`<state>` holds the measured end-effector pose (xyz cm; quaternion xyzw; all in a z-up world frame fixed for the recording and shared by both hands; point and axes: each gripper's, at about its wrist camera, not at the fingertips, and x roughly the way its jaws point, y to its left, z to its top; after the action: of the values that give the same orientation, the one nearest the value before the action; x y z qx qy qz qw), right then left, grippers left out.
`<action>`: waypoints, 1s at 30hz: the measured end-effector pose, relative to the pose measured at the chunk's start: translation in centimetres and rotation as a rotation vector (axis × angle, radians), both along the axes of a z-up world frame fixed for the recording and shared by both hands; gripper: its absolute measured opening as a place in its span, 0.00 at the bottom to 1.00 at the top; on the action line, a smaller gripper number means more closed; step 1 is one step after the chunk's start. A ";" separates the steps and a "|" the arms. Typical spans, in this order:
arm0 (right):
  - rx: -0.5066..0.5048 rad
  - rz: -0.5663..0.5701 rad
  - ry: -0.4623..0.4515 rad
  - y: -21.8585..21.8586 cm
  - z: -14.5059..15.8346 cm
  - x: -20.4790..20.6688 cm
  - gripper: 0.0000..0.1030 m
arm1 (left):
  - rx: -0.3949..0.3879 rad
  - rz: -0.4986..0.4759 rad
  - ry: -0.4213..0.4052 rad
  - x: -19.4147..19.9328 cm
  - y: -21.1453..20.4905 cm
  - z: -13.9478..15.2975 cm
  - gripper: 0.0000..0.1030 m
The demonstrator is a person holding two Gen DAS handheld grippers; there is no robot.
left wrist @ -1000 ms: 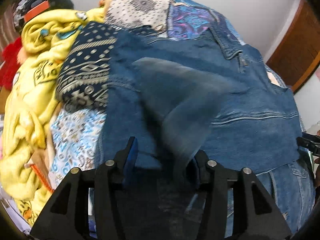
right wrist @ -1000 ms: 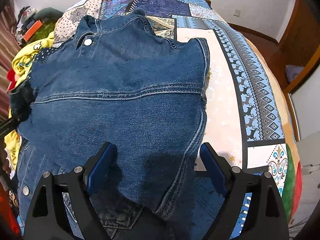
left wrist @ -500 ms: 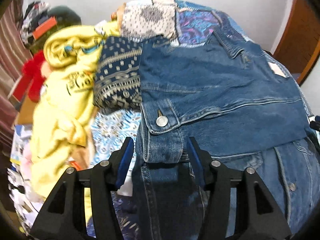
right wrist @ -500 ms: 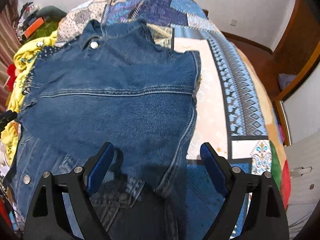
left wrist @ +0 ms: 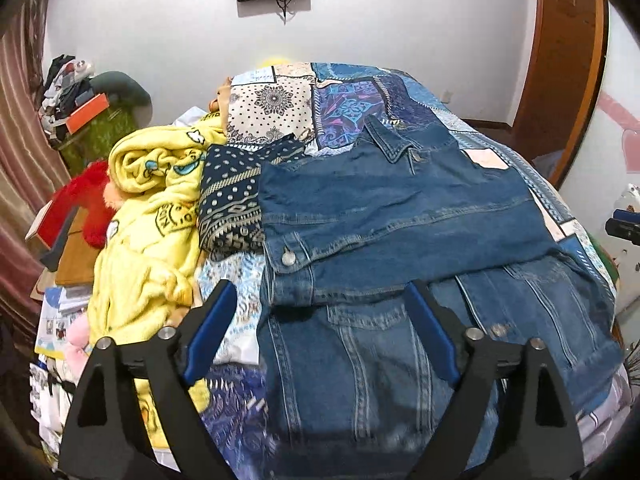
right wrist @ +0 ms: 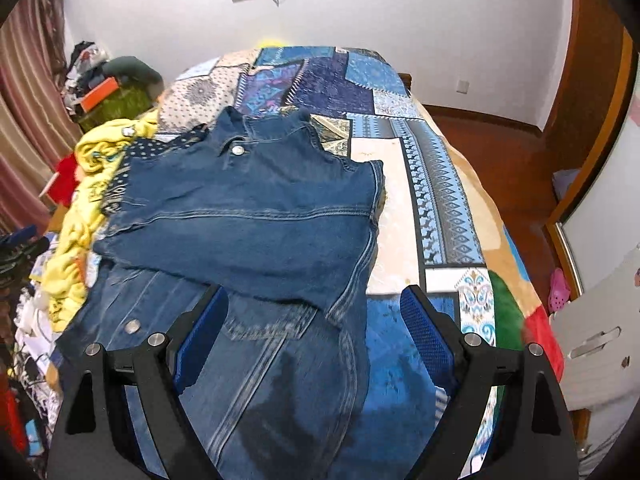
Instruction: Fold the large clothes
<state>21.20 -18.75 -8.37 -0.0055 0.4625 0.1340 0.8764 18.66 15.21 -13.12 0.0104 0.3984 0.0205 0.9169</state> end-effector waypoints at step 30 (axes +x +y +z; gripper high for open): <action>0.272 -0.040 0.255 -1.8 -7.5 -8.4 0.76 | -0.513 0.212 0.297 -9.0 4.7 -13.8 0.69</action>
<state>12.76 -20.53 -15.83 0.1396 0.5475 0.1774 0.8058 9.61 19.94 -26.91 -0.2600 0.5190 0.0129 0.8142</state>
